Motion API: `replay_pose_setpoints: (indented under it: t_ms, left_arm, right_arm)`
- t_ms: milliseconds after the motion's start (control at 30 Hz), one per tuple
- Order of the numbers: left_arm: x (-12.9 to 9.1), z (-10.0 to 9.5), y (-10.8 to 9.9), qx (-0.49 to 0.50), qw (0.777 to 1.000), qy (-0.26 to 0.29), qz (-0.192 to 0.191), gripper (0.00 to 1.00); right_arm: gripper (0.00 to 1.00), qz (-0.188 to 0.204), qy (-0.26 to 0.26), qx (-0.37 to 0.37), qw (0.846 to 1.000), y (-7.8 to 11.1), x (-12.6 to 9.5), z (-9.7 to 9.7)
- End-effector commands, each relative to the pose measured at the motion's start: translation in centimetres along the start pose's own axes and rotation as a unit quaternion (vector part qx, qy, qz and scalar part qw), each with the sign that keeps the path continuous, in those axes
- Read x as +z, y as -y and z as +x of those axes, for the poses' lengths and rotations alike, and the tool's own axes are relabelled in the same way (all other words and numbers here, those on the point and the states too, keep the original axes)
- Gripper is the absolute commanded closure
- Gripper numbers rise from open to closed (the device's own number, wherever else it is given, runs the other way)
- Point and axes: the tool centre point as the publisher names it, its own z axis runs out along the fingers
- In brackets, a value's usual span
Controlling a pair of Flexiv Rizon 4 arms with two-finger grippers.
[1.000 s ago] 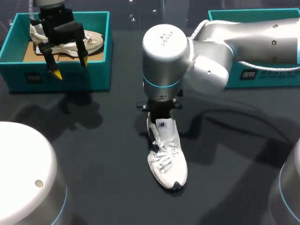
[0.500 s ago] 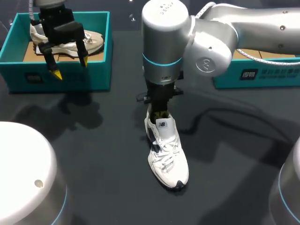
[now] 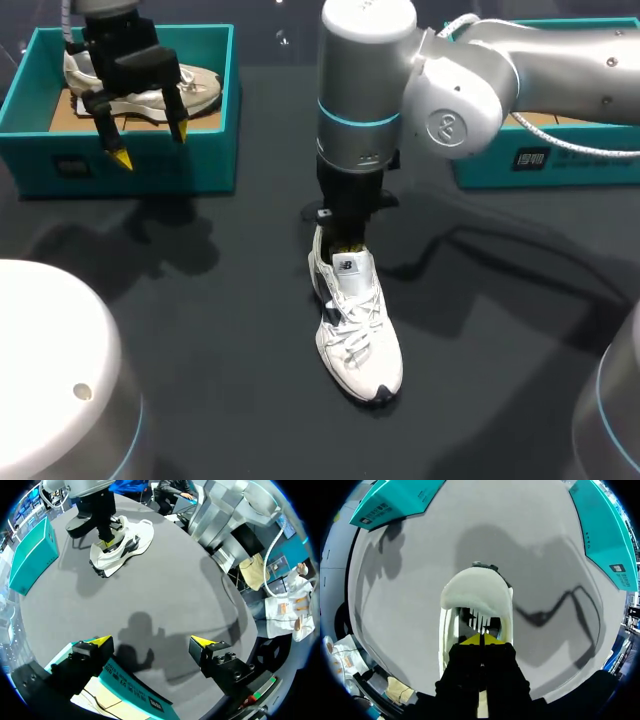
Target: Take the shoe out of the shoebox, open the shoe tongue, remove and reinsert the insole, then place the shoe into the shoebox
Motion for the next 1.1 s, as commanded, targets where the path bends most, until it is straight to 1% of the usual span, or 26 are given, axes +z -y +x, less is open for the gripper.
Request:
replay_pose_setpoints:
  t_ms: [33, 167, 233, 300, 367, 433, 600, 633, 733, 800, 867, 900, 933, 967, 1000, 1100]
  left_arm:
    - [-0.1, -0.1, 0.0, 0.000, 1.000, -0.001, -0.001, 0.00]
    - [-0.1, -0.1, 0.0, 0.000, 1.000, -0.001, -0.001, 0.00]
    - [-0.1, -0.1, 0.0, 0.000, 1.000, -0.001, -0.001, 0.00]
    - [-0.1, -0.1, 0.0, 0.000, 1.000, -0.001, -0.001, 0.00]
    - [-0.1, -0.1, 0.0, 0.000, 1.000, -0.001, -0.001, 0.00]
    - [-0.1, -0.1, 0.0, 0.000, 1.000, -0.001, -0.001, 0.00]
    - [-0.1, -0.1, 0.0, 0.000, 1.000, -0.001, -0.001, 0.00]
    - [-0.1, -0.1, 0.0, 0.000, 1.000, -0.001, -0.001, 0.00]
    - [-0.1, -0.1, 0.0, 0.000, 1.000, -0.001, -0.001, 0.00]
    - [-0.1, -0.1, 0.0, 0.000, 1.000, -0.001, -0.001, 0.00]
    - [-0.1, -0.1, 0.0, 0.000, 1.000, -0.001, -0.001, 0.00]
    - [-0.1, -0.1, 0.0, 0.000, 1.000, -0.001, -0.001, 0.00]
    - [-0.1, -0.1, 0.0, 0.000, 1.000, -0.001, -0.001, 0.00]
    - [-0.1, -0.1, 0.0, 0.000, 1.000, -0.001, -0.001, 0.00]
    - [-0.1, -0.1, 0.0, 0.000, 1.000, -0.001, -0.001, 0.00]
    - [-0.1, -0.1, 0.0, 0.000, 1.000, -0.001, -0.001, 0.00]
  right_arm:
    - [0.95, 0.009, 0.011, 0.005, 1.000, 0.5, -0.3, 0.6]
    - [0.82, 0.025, 0.011, 0.010, 1.000, 1.0, -0.3, 0.7]
    - [0.72, 0.031, 0.012, 0.009, 0.999, 1.1, -0.3, 0.8]
    - [0.65, 0.039, 0.013, 0.009, 0.999, 1.1, -0.3, 0.9]
    - [0.61, 0.044, 0.013, 0.010, 0.999, 1.1, -0.2, 1.0]
    - [0.54, 0.047, 0.013, 0.012, 0.999, 1.2, -0.2, 0.9]
    - [0.50, 0.054, 0.012, 0.015, 0.998, 1.5, -0.2, 0.7]
    - [0.47, 0.056, 0.011, 0.014, 0.998, 1.6, -0.2, 0.6]
    - [0.29, 0.058, 0.009, 0.013, 0.998, 1.8, -0.2, 0.5]
    - [0.24, 0.058, 0.008, 0.013, 0.998, 2.0, -0.2, 0.5]
    - [0.14, 0.058, 0.006, 0.013, 0.998, 2.2, -0.3, 0.4]
    - [0.11, 0.058, 0.005, 0.013, 0.998, 2.3, -0.3, 0.4]
    - [0.05, 0.059, 0.004, 0.013, 0.998, 2.3, -0.4, 0.4]
    - [0.02, 0.059, 0.004, 0.013, 0.998, 2.4, -0.4, 0.4]
    - [0.00, 0.059, 0.003, 0.013, 0.998, 2.5, -0.5, 0.4]
    - [0.00, 0.057, 0.001, 0.011, 0.998, 2.7, -0.7, 0.4]
